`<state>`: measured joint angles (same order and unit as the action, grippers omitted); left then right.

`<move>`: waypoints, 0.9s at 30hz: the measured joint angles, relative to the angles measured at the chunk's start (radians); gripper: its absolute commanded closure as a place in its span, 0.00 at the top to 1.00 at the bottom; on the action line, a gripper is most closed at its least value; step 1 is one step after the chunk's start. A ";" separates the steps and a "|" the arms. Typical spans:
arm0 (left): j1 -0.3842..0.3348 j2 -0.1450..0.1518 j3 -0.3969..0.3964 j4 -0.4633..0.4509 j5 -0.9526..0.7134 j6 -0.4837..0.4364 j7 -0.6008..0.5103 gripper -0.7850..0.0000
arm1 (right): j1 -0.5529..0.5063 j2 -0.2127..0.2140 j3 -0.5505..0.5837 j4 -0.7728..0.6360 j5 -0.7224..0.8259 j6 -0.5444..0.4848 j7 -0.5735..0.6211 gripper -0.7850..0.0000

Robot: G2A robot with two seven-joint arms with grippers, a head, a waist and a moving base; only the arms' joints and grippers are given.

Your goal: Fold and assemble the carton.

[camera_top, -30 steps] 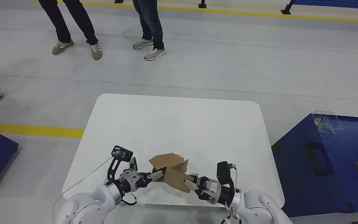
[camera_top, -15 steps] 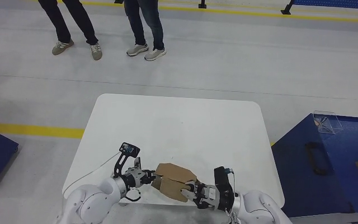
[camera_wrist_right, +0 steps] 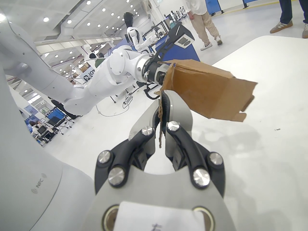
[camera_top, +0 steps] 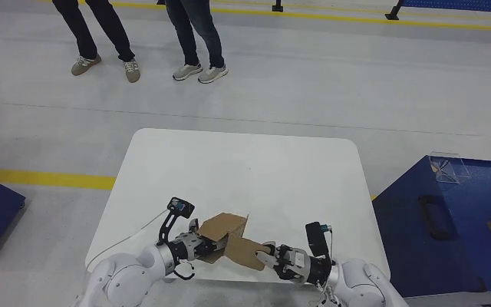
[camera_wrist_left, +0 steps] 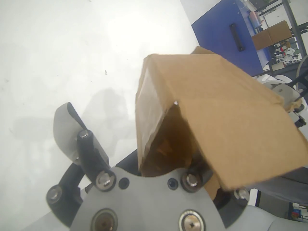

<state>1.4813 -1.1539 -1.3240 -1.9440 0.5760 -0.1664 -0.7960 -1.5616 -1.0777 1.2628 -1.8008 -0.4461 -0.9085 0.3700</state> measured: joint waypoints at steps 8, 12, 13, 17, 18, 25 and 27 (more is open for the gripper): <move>0.004 0.004 0.004 0.007 -0.011 -0.017 0.018 0.00 | 0.006 0.006 -0.014 0.003 0.016 -0.006 0.023 0.00; 0.001 0.006 0.013 0.013 -0.009 -0.021 0.020 0.00 | 0.006 0.008 -0.016 0.001 0.018 -0.007 0.023 0.00; 0.000 0.006 0.014 0.014 -0.008 -0.022 0.020 0.00 | 0.006 0.009 -0.016 0.001 0.018 -0.007 0.022 0.00; -0.002 0.008 0.016 0.016 -0.011 -0.024 0.021 0.00 | 0.006 0.011 -0.017 0.001 0.020 -0.007 0.019 0.00; -0.002 0.009 0.015 0.016 -0.013 -0.024 0.021 0.00 | 0.005 0.012 -0.017 0.000 0.021 -0.008 0.019 0.00; 0.001 0.015 0.005 0.012 -0.025 -0.029 0.015 0.00 | 0.008 0.015 -0.018 -0.004 0.028 0.005 0.016 1.00; 0.004 0.016 0.002 0.013 -0.046 -0.032 0.014 0.00 | 0.010 0.016 -0.020 -0.003 0.042 0.028 0.017 1.00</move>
<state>1.4858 -1.1381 -1.3225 -1.9315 0.5296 -0.1980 -0.7815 -1.5520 -1.0620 1.2428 -1.8037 -0.4038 -0.8806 0.3871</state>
